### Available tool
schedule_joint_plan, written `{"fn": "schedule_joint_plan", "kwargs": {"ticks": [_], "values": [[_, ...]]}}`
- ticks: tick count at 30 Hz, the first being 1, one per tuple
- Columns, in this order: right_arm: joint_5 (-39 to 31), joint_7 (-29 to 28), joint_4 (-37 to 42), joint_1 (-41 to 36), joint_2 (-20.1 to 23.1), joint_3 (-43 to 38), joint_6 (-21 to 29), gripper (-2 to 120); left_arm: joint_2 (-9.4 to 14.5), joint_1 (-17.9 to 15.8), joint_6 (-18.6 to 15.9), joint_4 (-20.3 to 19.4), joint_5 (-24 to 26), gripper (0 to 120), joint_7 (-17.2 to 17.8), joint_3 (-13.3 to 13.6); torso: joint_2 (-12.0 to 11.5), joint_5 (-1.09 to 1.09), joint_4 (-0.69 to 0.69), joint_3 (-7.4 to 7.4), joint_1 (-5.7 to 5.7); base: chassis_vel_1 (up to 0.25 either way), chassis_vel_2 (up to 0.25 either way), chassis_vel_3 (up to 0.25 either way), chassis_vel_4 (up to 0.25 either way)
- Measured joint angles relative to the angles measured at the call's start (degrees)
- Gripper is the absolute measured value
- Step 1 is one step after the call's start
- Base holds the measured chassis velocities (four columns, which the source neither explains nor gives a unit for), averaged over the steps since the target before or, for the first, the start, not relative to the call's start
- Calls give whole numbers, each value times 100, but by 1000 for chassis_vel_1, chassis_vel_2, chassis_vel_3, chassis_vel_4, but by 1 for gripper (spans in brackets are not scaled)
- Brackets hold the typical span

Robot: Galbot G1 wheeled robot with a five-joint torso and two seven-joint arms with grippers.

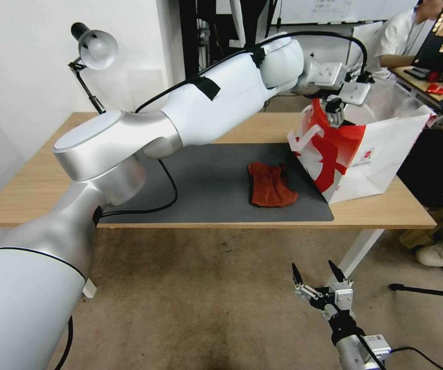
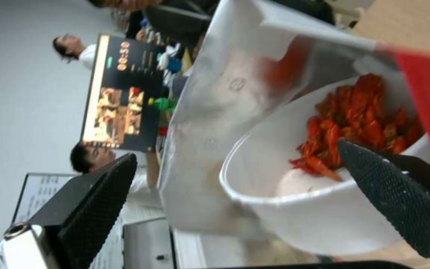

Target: Sweep shrimp from table into container with towel, then put container into takeout bag.

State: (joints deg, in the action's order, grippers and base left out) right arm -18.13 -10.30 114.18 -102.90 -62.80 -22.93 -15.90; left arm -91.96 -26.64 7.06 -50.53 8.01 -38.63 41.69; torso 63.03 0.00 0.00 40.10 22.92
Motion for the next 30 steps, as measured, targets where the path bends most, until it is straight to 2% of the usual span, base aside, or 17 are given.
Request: {"fn": "schedule_joint_plan", "kwargs": {"ticks": [4,7,8,10,11,12,13,14,16,17,19,20,22,24,26,29,30], "values": [[0,0,2,2,-1,-3,0,100,61,19,-64,21,434,100,326,76,0,0,1,0,0,0,0,0,0],[3,1,2,8,-2,-2,0,100,186,71,-440,-193,1537,100,1083,308,0,0,-1,0,0,0,0,0,0],[3,1,2,8,-2,-2,0,100,186,71,-440,-193,1537,100,1083,308,0,0,-1,0,0,0,0,0,0],[6,2,-6,35,2,6,0,100,261,122,-775,-398,2410,100,1618,389,0,0,0,0,0,0,0,0,0],[6,2,-6,35,2,6,0,100,261,122,-775,-398,2410,100,1618,389,0,0,0,0,0,0,0,0,0],[5,2,-12,53,8,13,0,100,296,155,-984,-511,2937,100,1986,395,0,0,0,0,0,0,0,0,0],[2,2,-29,74,19,22,-2,100,320,205,-1274,-650,3775,100,2631,386,0,0,0,0,0,0,0,0,0],[2,2,-29,74,19,22,-2,100,320,205,-1274,-650,3775,100,2631,386,0,0,0,0,0,0,0,0,0],[-5,1,-44,87,30,32,-18,100,339,254,-1647,-781,4633,100,3447,313,0,0,-2,0,0,0,0,0,0],[-5,1,-44,87,30,32,-18,100,339,254,-1647,-781,4633,100,3447,313,0,0,-2,0,0,0,0,0,0],[-26,-1,-54,102,41,34,-18,100,421,415,-2148,-1092,5723,100,4723,11,0,0,0,0,0,0,0,0,0],[-26,-1,-54,102,41,34,-18,100,421,415,-2148,-1092,5723,100,4723,11,0,0,0,0,0,0,0,0,0],[-118,-27,-21,103,55,43,-18,100,569,659,-2333,-1442,6217,100,5284,-243,0,0,0,0,0,0,0,0,0],[-137,-34,20,105,64,44,-18,100,635,746,-2338,-1582,6378,100,5392,-300,0,-1,0,0,0,0,0,0,0],[-149,-48,90,108,109,44,-18,100,854,957,-2327,-2008,6821,100,5700,-385,0,-1,0,-1,0,0,0,0,0],[-144,-58,103,108,130,43,-17,100,989,1103,-2295,-2218,6864,100,5807,-414,0,-1,-1,0,0,0,0,0,0],[-56,-71,174,119,134,42,-8,100,1467,1558,-2205,-2825,6677,100,6023,-535,0,-1,-2,0,0,0,0,0,0]]}}
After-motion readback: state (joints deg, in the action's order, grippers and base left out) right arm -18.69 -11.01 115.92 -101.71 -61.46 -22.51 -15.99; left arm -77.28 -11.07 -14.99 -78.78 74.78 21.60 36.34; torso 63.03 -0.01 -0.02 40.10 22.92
